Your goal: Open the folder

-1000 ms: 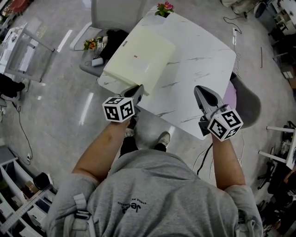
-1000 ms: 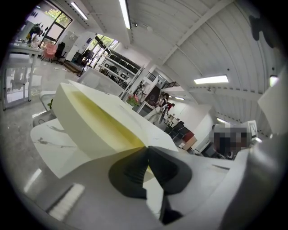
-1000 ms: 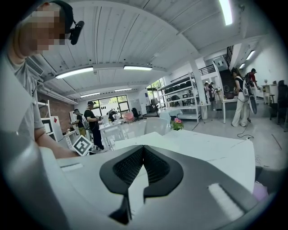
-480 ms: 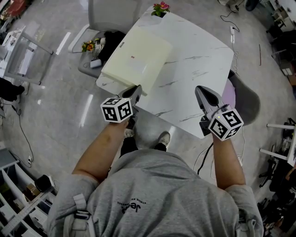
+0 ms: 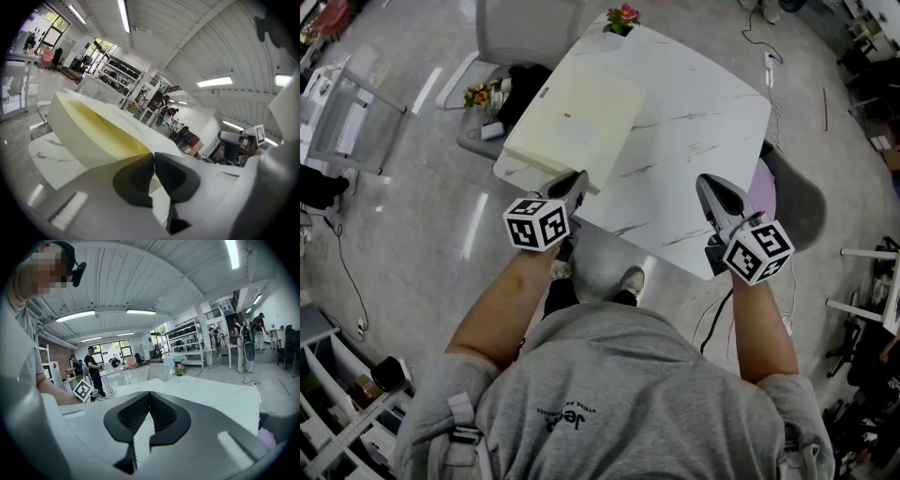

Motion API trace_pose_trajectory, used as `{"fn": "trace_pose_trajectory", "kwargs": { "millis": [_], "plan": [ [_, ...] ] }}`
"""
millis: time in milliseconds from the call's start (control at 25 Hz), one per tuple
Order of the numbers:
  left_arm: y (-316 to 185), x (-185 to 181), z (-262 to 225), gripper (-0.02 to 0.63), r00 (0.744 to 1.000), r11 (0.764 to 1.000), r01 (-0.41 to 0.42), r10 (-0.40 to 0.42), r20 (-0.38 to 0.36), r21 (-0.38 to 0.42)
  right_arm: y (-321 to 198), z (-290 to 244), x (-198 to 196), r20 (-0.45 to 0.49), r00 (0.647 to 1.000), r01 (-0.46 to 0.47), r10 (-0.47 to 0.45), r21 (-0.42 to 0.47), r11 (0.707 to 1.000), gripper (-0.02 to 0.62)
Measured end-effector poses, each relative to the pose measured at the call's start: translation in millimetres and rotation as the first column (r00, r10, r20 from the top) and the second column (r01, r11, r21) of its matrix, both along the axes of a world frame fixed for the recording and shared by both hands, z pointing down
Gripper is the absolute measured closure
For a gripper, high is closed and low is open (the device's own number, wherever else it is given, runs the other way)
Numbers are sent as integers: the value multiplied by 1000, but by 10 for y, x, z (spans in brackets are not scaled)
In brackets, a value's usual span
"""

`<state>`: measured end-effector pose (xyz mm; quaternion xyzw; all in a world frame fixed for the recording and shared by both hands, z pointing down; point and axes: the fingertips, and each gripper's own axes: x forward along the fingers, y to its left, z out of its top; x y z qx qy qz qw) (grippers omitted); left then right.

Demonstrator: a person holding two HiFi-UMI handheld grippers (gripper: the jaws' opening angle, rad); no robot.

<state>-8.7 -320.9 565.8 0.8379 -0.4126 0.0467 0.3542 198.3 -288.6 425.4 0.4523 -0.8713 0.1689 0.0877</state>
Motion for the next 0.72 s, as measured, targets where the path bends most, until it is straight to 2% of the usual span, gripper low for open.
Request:
{"fn": "trace_pose_trajectory", "kwargs": {
  "millis": [120,160,280,320,520,720],
  "plan": [
    [8,34,-26,543,999,999,-23,22,36,31,-6,-23,13,-3,1000,-2,2,3,1000,592],
    [7,41,-32,543,999,999,-23,22,29,30,-10,-30,17,-3,1000,-3,3,4,1000,592],
    [-5,29,-19,546,999,1000,2,-3,-54,-20,-13,-45,26,-3,1000,-4,4,8,1000,592],
    [-3,17,-13,546,999,1000,1,-3,-55,-21,-10,-47,26,-3,1000,-4,4,9,1000,591],
    [27,1,-11,545,998,998,-32,29,54,47,-3,-58,36,-2,1000,-4,4,11,1000,592],
    [72,48,-17,546,984,989,-93,74,159,113,14,-56,51,0,1000,-7,7,12,1000,592]
  ]
}}
